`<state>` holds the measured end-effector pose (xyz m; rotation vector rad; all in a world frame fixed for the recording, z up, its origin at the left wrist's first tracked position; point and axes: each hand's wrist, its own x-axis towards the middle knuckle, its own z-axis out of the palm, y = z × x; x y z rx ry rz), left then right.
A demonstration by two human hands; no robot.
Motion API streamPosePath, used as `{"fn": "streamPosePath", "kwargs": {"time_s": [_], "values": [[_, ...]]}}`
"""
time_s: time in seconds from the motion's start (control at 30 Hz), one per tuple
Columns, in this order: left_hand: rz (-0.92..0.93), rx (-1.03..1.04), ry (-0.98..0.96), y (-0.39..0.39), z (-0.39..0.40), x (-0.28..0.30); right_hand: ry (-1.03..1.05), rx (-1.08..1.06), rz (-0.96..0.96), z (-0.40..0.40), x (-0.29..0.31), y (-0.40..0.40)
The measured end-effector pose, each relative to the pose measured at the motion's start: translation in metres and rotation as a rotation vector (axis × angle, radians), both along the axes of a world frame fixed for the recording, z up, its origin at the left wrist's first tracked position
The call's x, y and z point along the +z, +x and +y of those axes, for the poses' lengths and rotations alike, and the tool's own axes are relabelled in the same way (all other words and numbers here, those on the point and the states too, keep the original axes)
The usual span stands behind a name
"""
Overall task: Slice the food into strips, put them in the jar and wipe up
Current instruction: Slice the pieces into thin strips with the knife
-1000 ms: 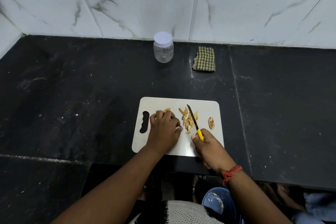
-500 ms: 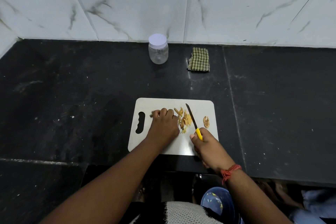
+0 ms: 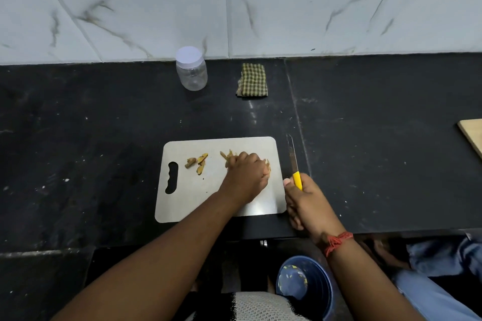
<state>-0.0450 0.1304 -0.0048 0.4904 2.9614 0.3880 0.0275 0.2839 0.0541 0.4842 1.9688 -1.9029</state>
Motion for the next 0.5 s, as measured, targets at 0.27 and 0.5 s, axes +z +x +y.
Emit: {"fn": "streamPosePath", "kwargs": {"time_s": [0.27,0.5], "values": [[-0.082,0.056,0.159,0.001,-0.006,0.003,-0.072,-0.046,-0.009,0.018,0.0,0.009],[-0.032,0.081,0.175,0.004,-0.007,0.008,-0.067,-0.014,-0.014,0.014,0.002,0.006]]}}
